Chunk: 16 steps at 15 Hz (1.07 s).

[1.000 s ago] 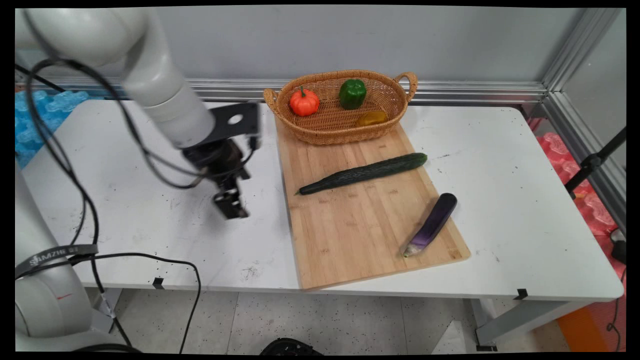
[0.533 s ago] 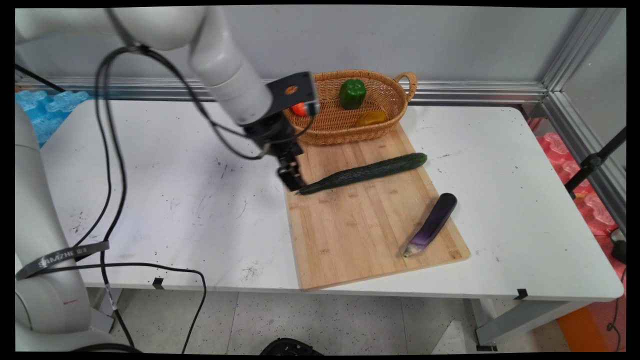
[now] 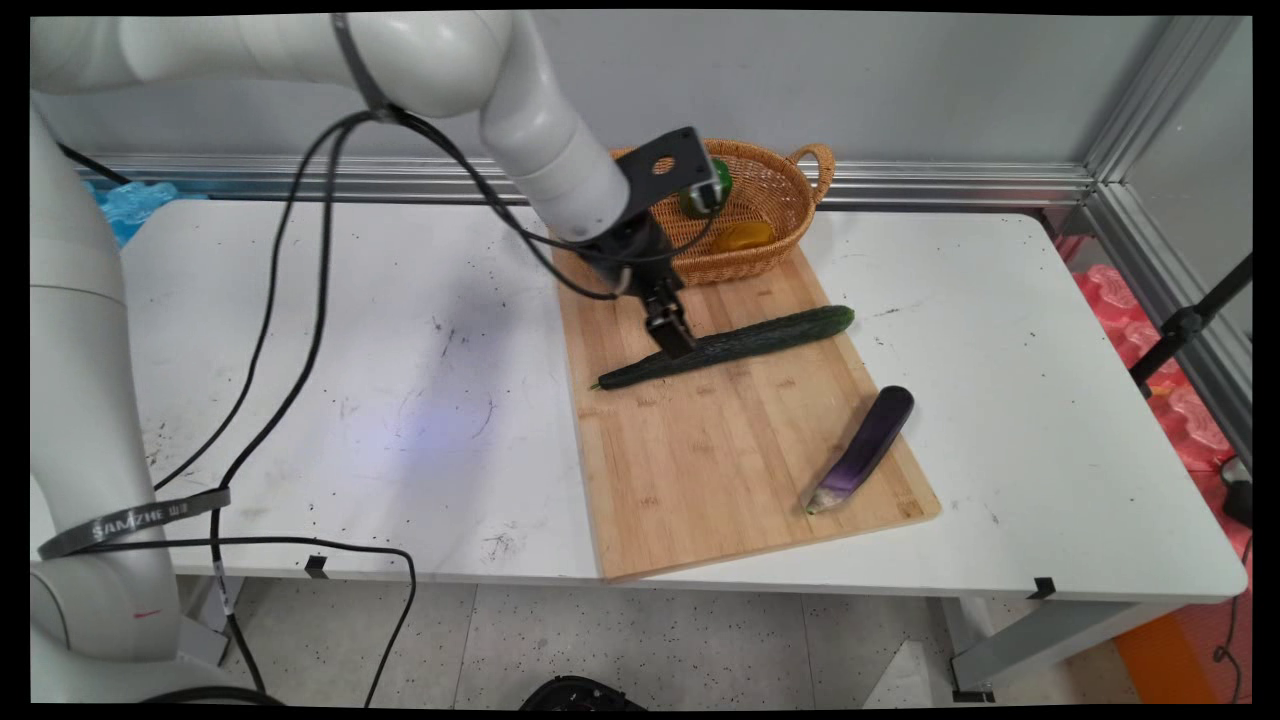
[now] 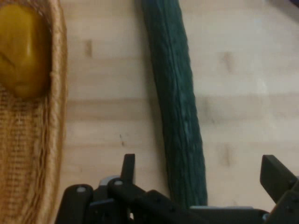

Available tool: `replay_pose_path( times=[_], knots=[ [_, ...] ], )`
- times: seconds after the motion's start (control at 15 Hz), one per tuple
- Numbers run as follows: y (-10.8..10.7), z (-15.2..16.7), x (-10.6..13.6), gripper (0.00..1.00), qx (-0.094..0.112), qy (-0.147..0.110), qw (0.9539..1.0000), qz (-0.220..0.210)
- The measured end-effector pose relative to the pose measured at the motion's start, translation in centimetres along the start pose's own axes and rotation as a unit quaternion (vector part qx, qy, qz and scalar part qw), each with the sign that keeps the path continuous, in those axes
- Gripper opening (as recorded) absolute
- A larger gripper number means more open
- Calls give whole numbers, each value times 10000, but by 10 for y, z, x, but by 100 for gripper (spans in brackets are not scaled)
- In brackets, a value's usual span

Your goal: Pick up the cucumber from the cutting board

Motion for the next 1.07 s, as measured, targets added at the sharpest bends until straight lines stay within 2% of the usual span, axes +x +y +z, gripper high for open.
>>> replay_pose_path(
  times=[0.33, 1.07],
  knots=[
    [-6, 36, 12, 100, -47, 181, 9996, -226],
    [-15, 83, 14, 100, -83, 281, 9985, -455]
  ],
)
